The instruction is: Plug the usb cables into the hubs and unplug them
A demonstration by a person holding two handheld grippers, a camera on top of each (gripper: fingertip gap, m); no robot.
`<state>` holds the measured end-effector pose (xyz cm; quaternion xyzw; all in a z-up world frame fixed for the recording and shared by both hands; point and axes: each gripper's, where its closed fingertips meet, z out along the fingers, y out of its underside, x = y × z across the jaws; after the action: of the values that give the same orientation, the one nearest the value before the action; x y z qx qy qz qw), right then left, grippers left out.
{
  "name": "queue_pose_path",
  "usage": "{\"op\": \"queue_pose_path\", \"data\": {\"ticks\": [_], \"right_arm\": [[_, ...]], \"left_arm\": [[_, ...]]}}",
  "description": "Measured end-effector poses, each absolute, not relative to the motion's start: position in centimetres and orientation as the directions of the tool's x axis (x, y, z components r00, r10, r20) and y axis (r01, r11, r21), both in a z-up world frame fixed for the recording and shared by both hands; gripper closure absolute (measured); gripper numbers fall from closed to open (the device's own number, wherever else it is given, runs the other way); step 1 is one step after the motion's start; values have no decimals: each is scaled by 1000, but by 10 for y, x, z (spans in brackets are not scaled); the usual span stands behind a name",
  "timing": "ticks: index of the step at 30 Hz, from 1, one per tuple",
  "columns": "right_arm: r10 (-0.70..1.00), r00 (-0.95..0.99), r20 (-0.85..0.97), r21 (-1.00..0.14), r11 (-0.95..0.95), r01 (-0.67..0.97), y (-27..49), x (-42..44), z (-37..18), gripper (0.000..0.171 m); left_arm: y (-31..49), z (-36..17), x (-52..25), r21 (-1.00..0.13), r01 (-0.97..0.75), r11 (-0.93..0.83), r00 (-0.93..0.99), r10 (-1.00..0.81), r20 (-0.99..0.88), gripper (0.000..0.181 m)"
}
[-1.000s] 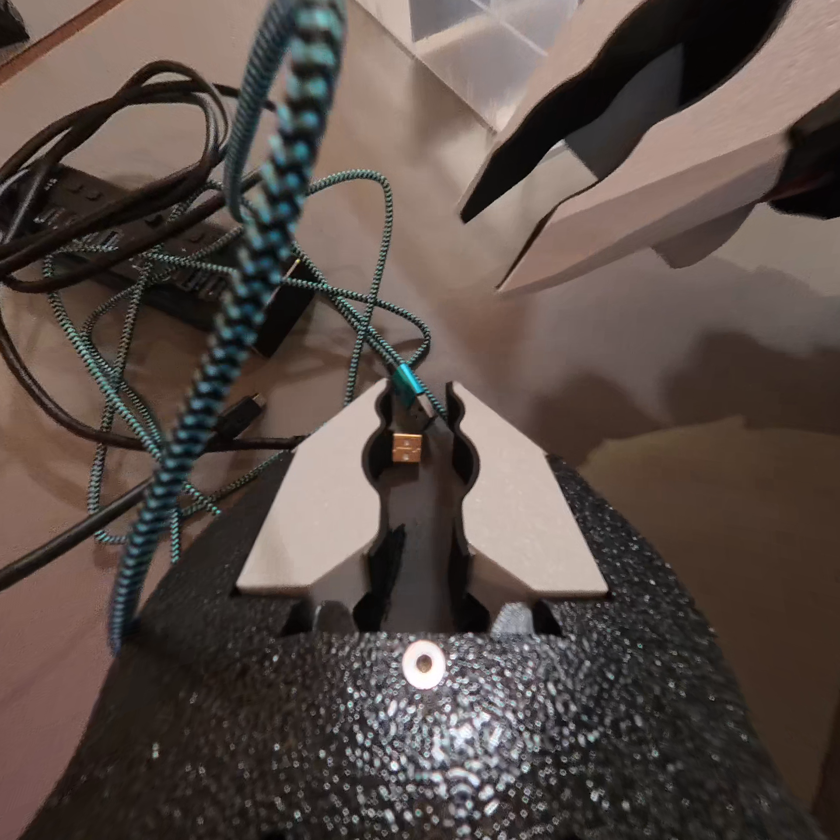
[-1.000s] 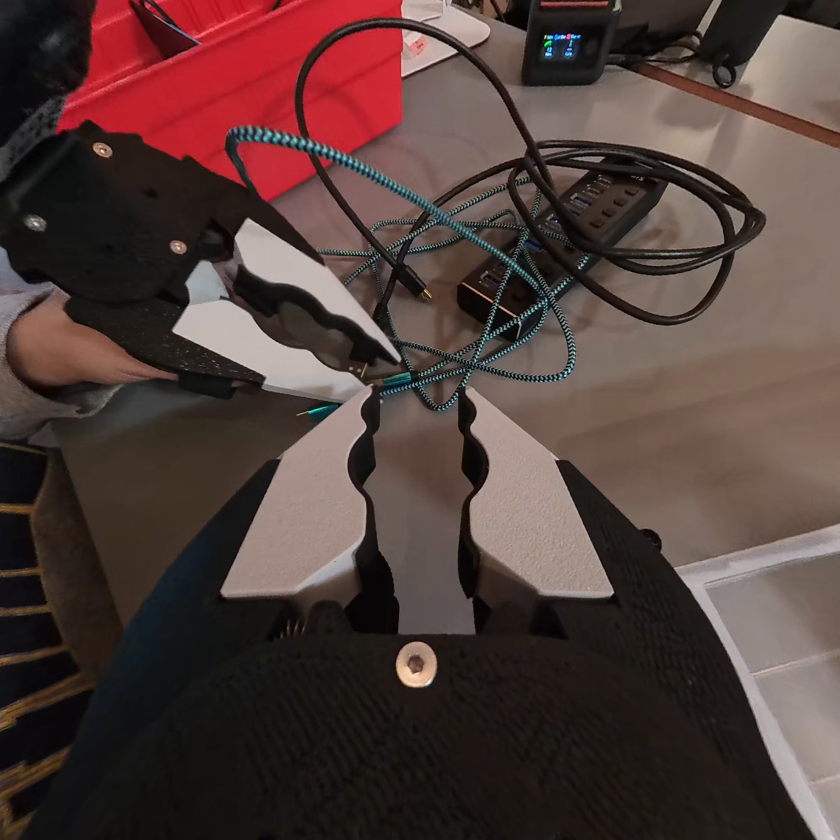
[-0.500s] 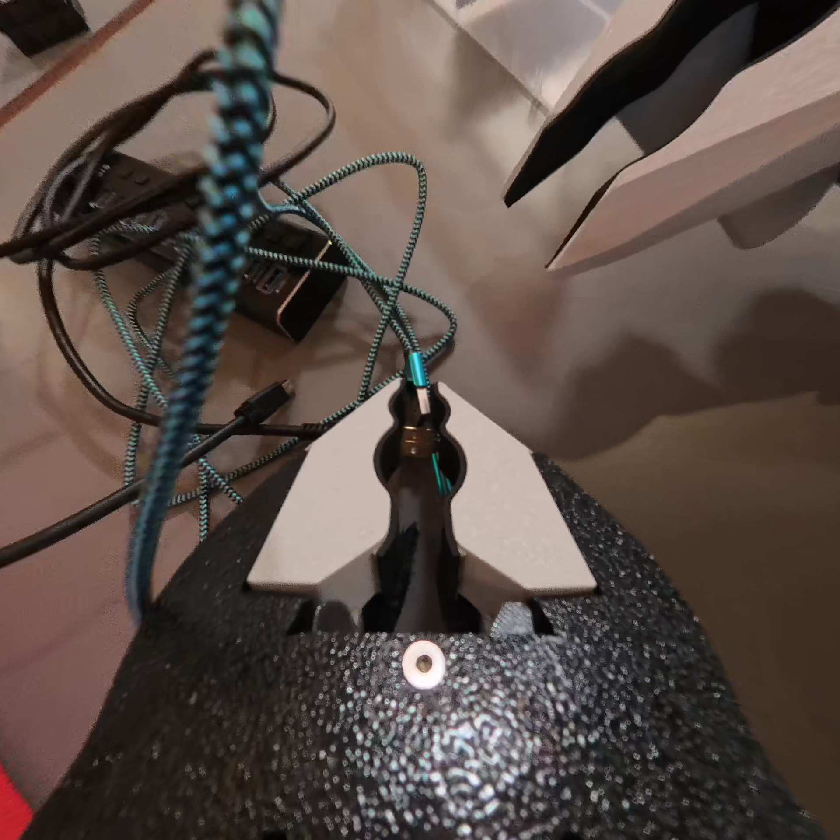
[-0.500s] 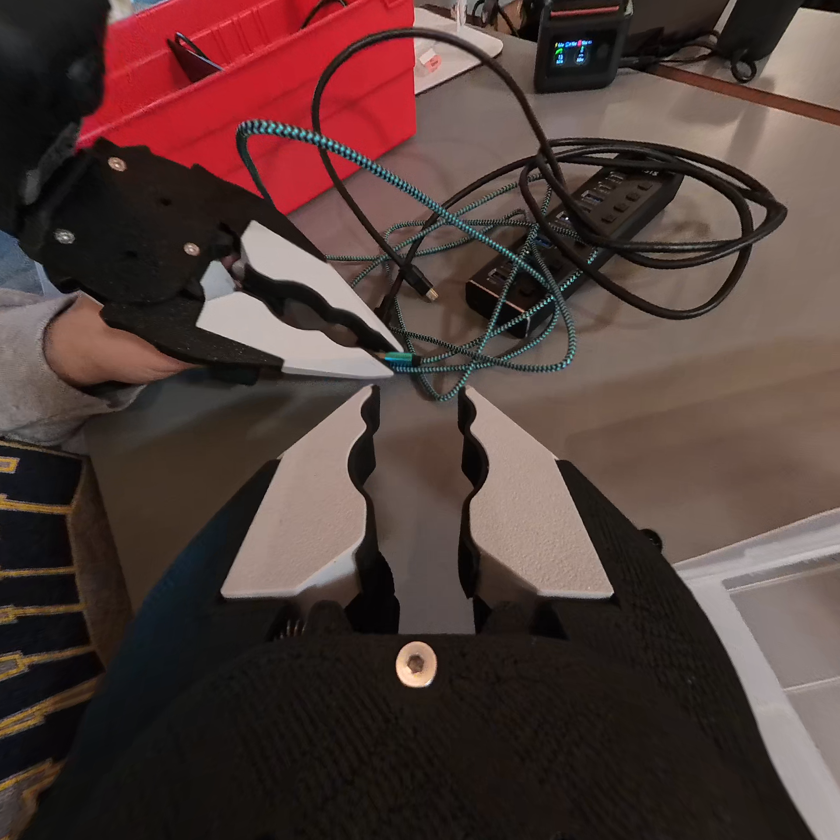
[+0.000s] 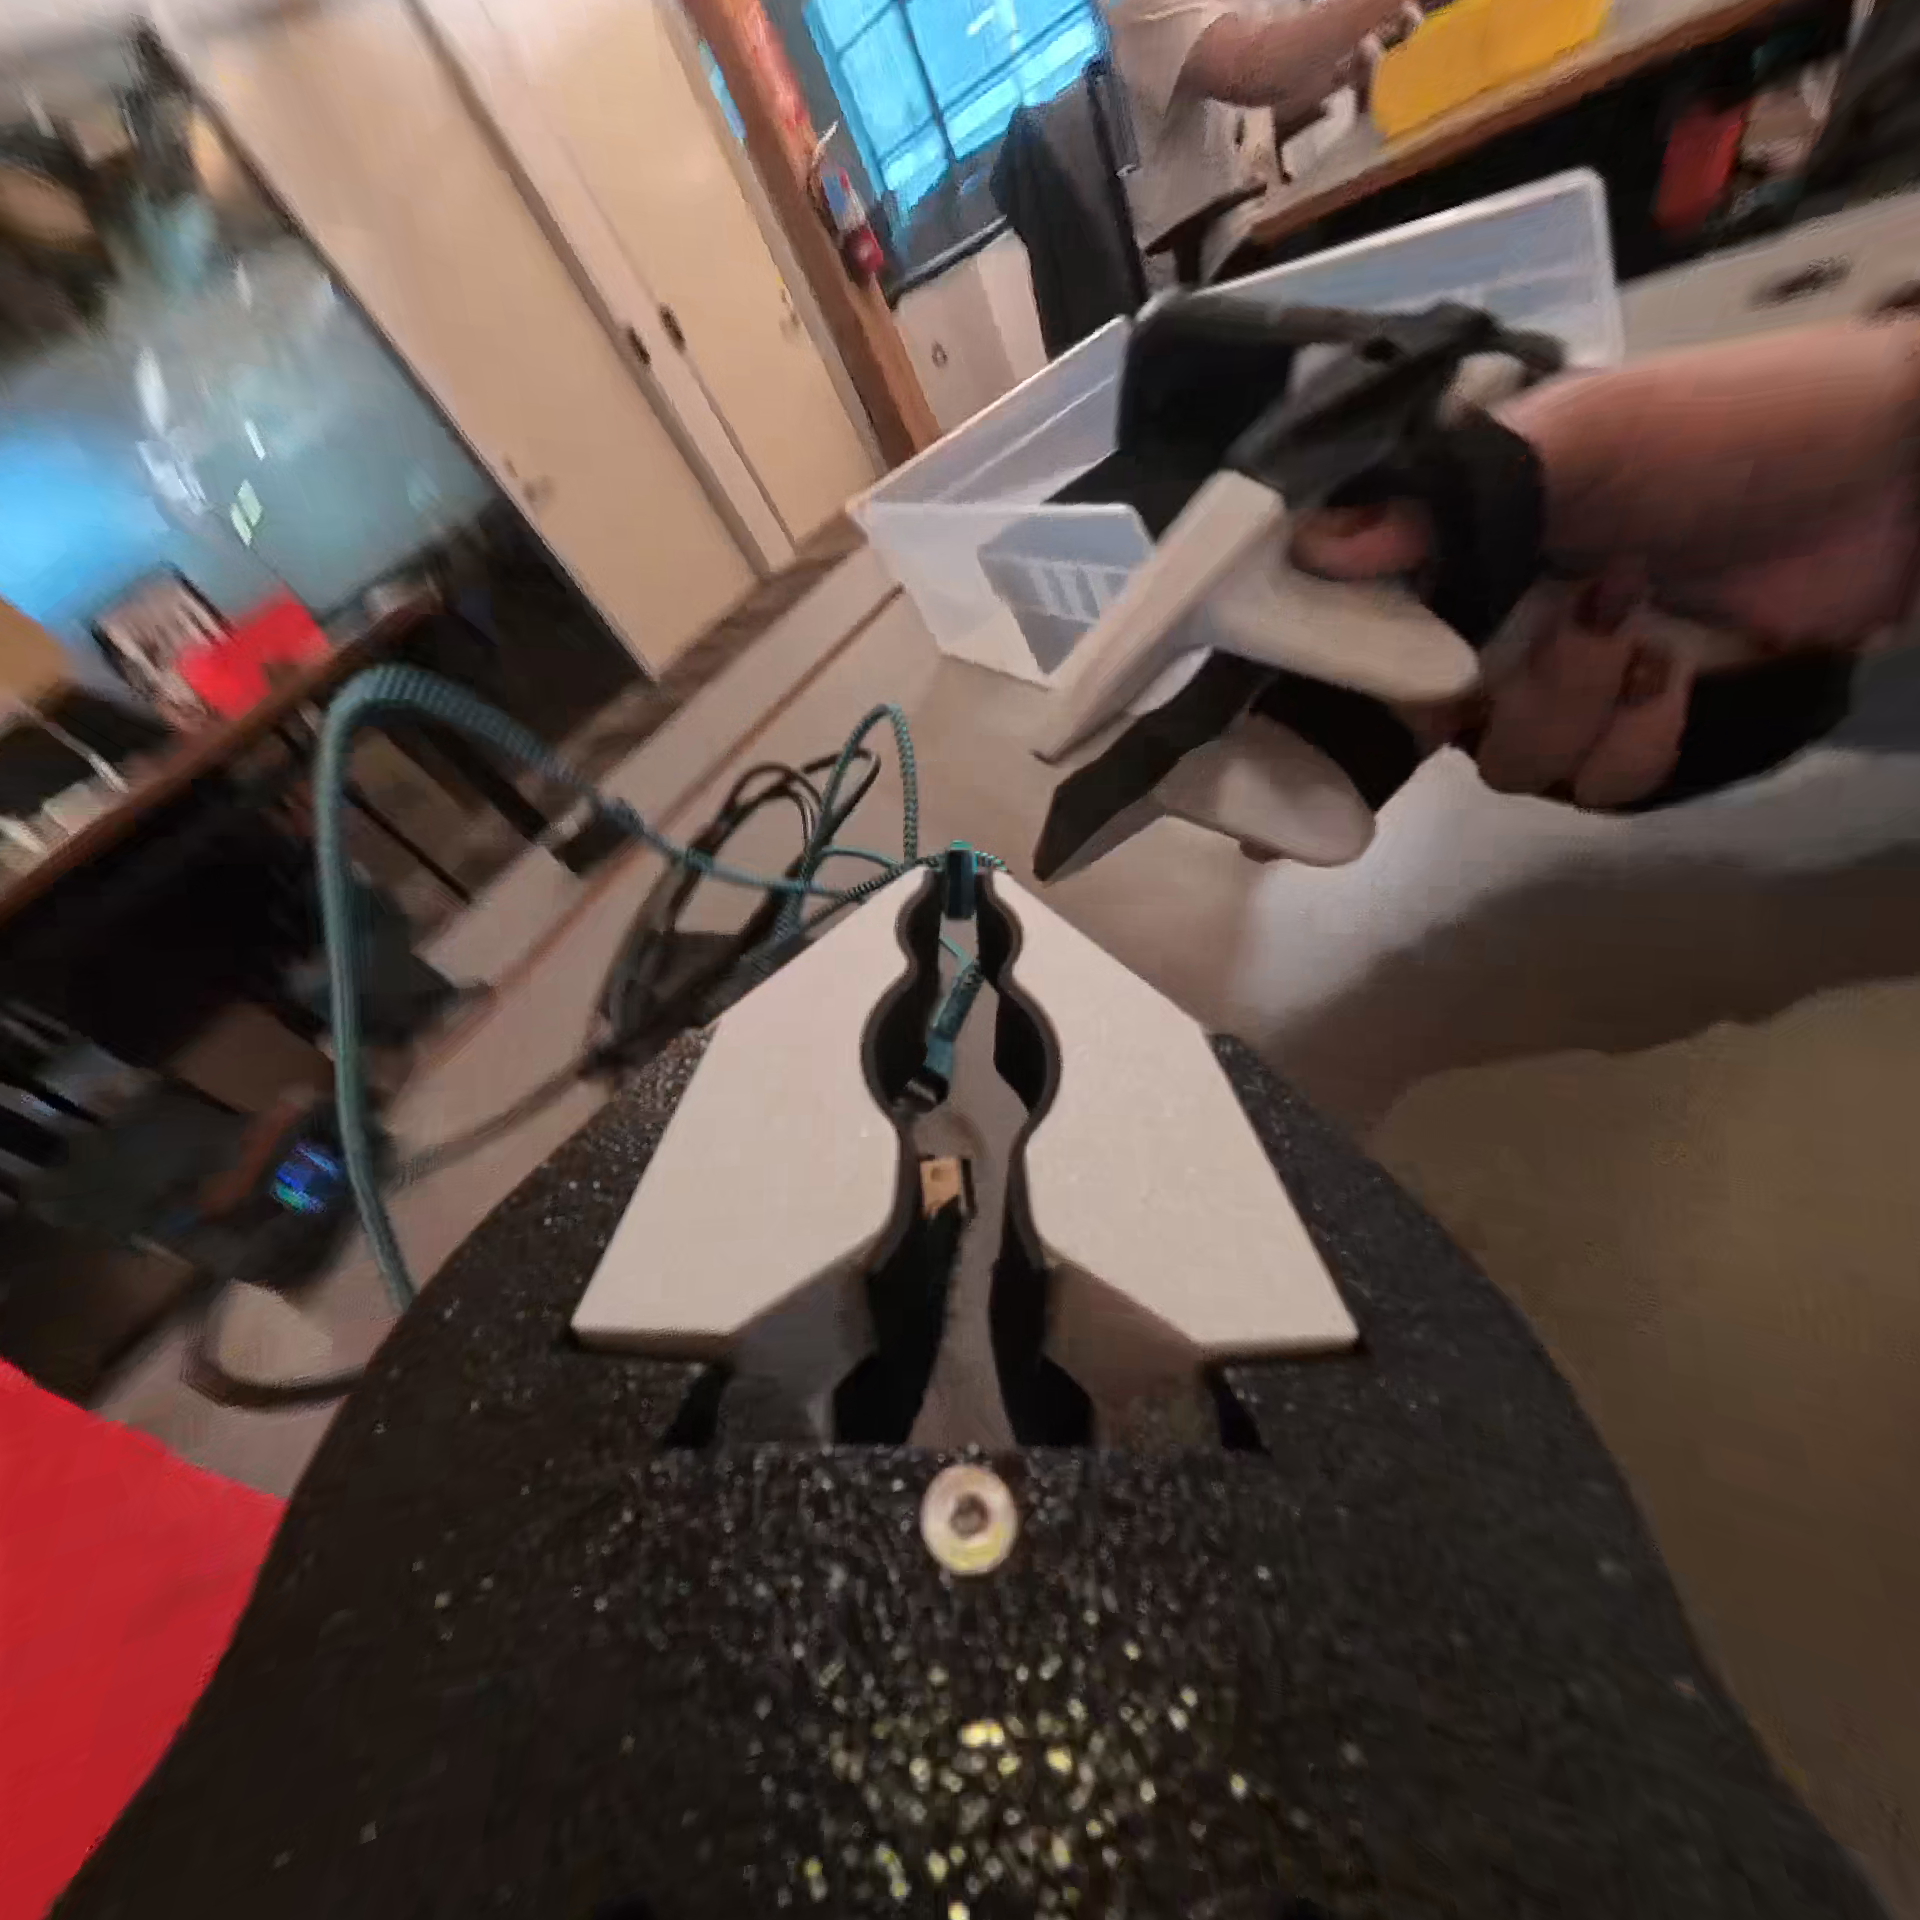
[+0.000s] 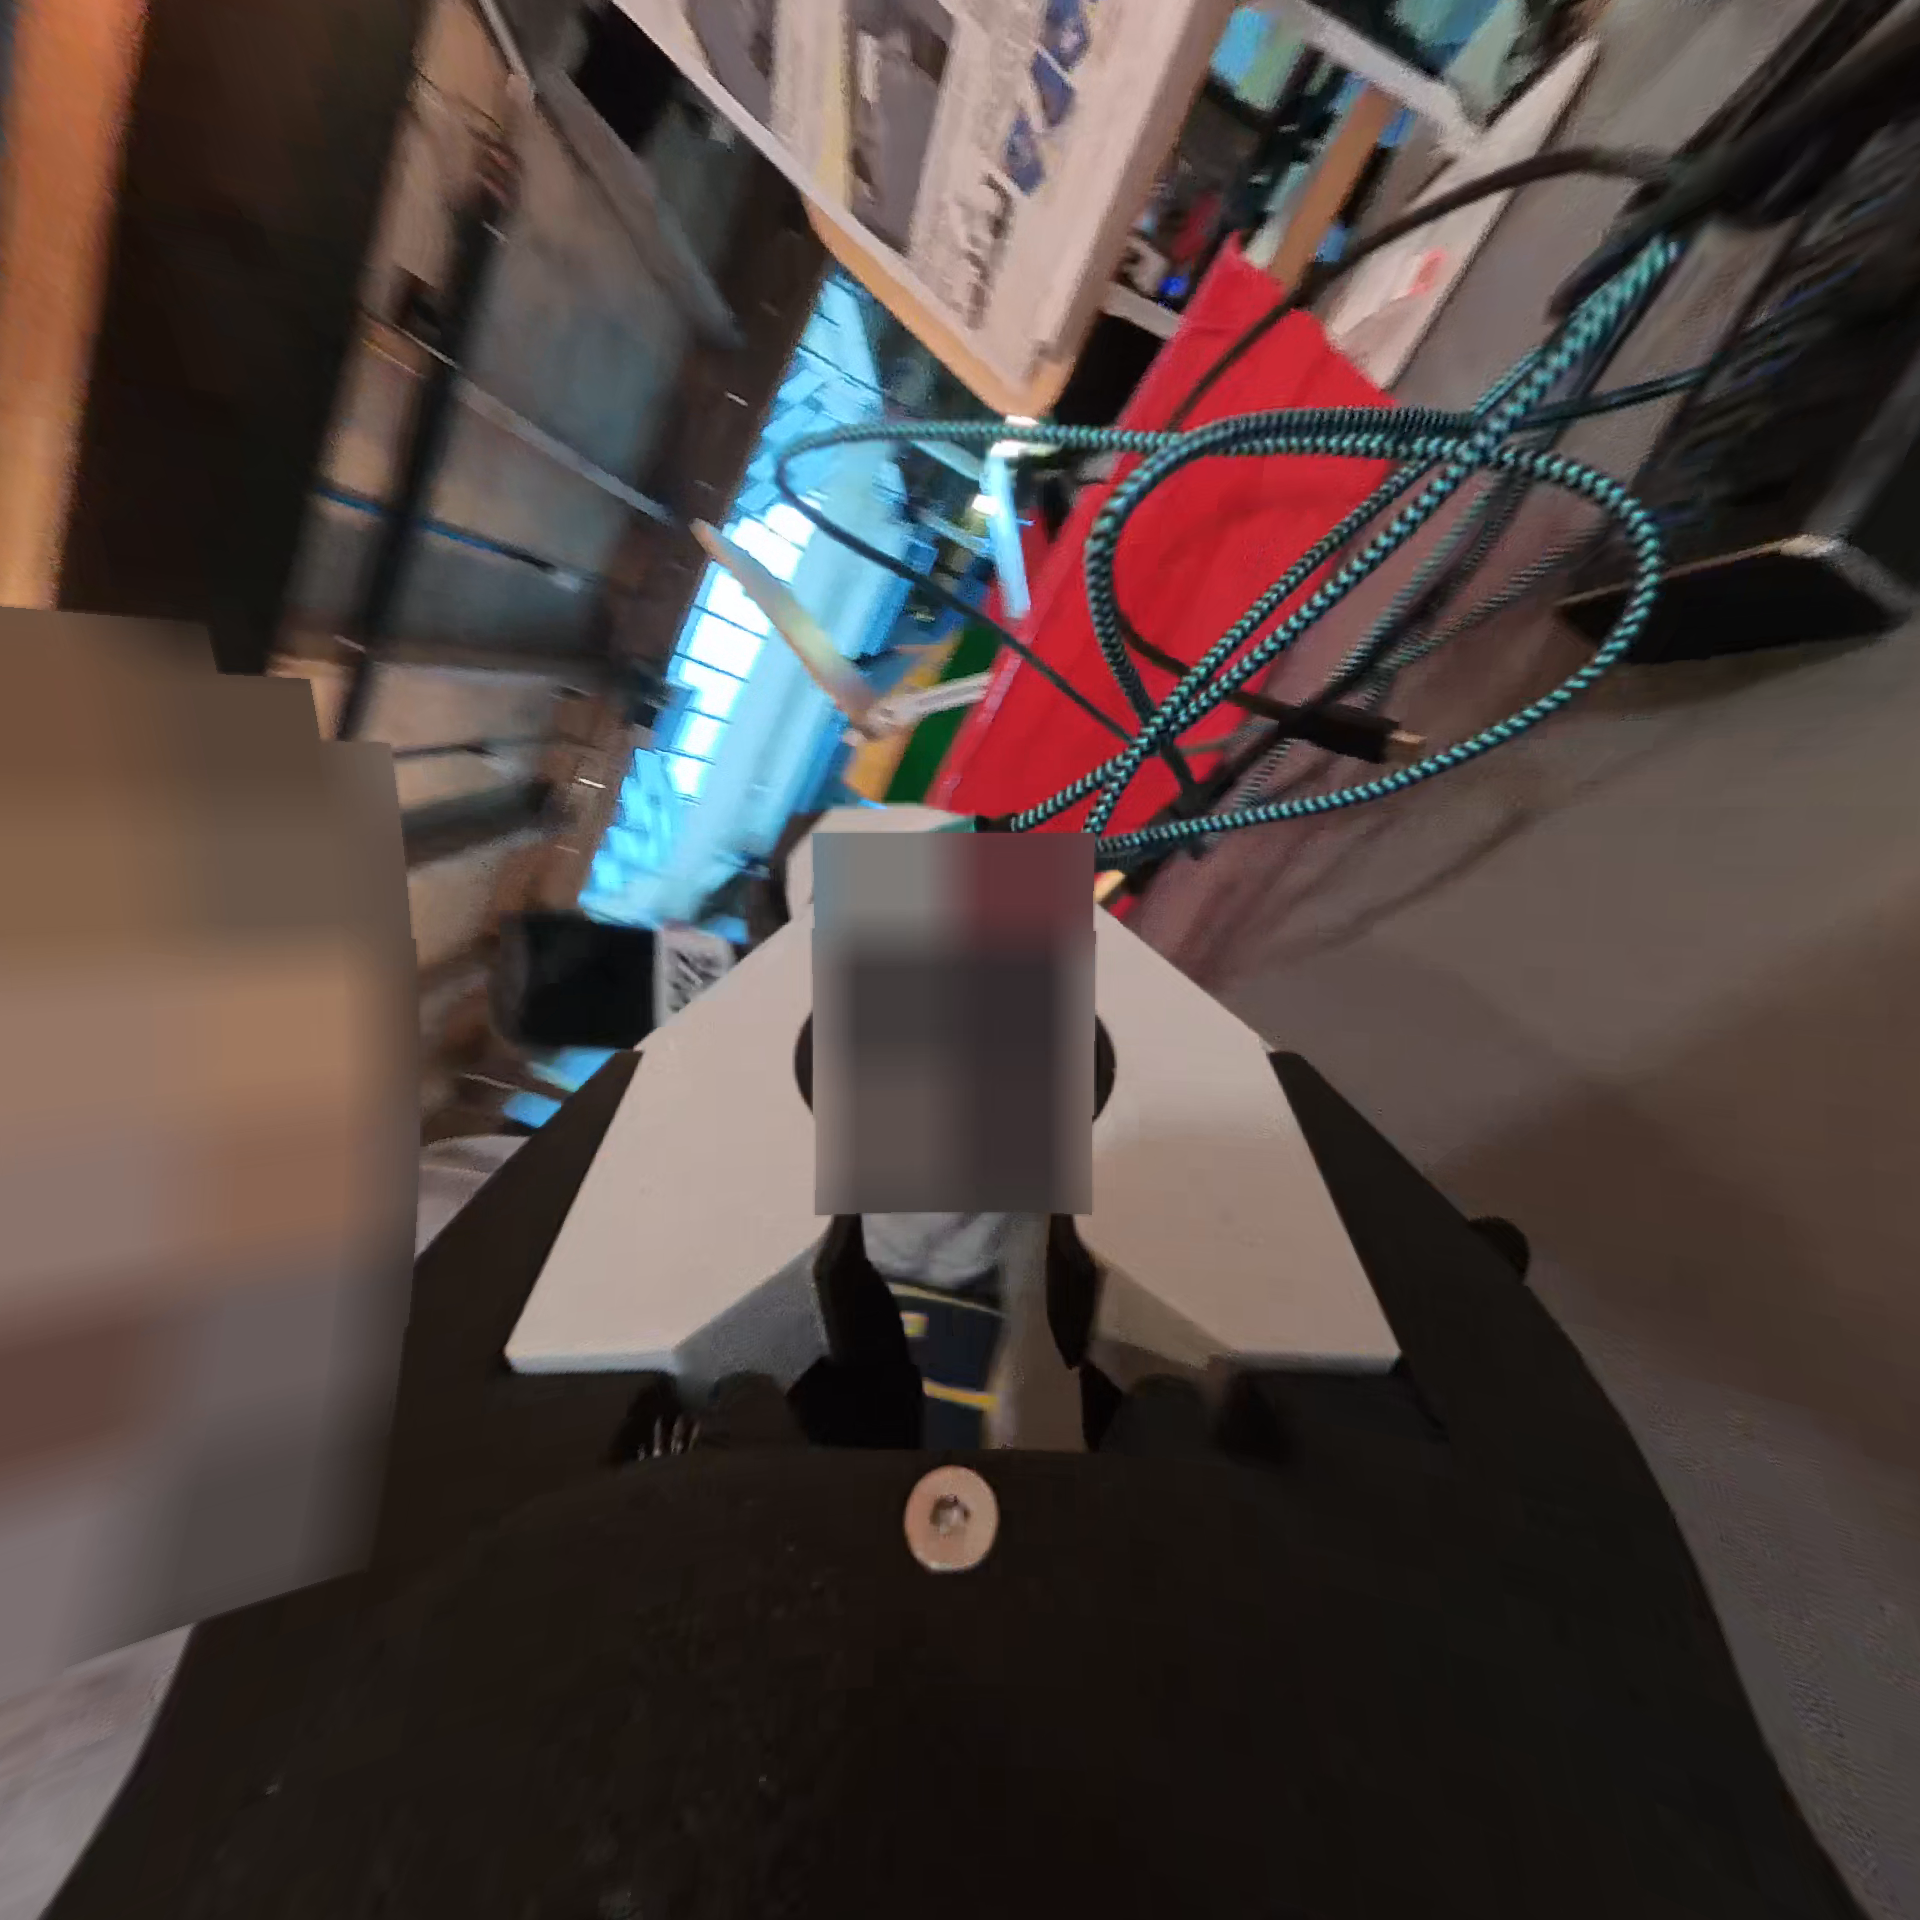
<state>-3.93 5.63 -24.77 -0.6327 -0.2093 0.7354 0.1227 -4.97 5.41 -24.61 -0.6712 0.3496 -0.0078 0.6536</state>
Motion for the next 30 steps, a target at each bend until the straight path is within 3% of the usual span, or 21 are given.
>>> {"op": "queue_pose_path", "data": {"ticks": [2,5,10,12,14,17,19,24,28,30], "right_arm": [[371,-220,-902,-396,-914,82,56,-40,-243,138],[359,-212,-909,-385,-918,96,55,-42,-244,138],[395,-190,-899,-427,-888,172,42,-45,-246,151],[411,-183,-893,-443,-873,202,39,-45,-249,157],[467,-162,-870,-492,-845,209,39,-44,-251,163],[605,-100,-790,-611,-761,220,40,-42,-248,164],[727,-21,-686,-708,-661,249,44,-35,-245,165],[933,244,-264,-867,-340,365,77,-1,-228,166],[938,329,108,-903,-46,426,99,23,-185,168],[886,354,299,-872,103,478,109,31,-162,167]], "left_arm": [[45,-239,-42,-765,-602,230,647,-420,-636,176],[38,-240,-31,-540,-776,326,456,-301,-837,177],[36,-250,-24,-241,-900,364,202,-140,-969,177],[35,-251,-22,-172,-912,371,146,-97,-985,177],[34,-252,-21,-215,-895,390,181,-123,-976,177],[31,-255,-20,-408,-829,384,319,-274,-907,169],[26,-250,-22,-503,-777,379,389,-339,-857,154],[19,-213,-38,-697,-612,373,575,-394,-716,147],[25,-172,-63,-799,-487,354,729,-339,-595,153],[36,-157,-74,-841,-439,317,777,-336,-532,147]]}}
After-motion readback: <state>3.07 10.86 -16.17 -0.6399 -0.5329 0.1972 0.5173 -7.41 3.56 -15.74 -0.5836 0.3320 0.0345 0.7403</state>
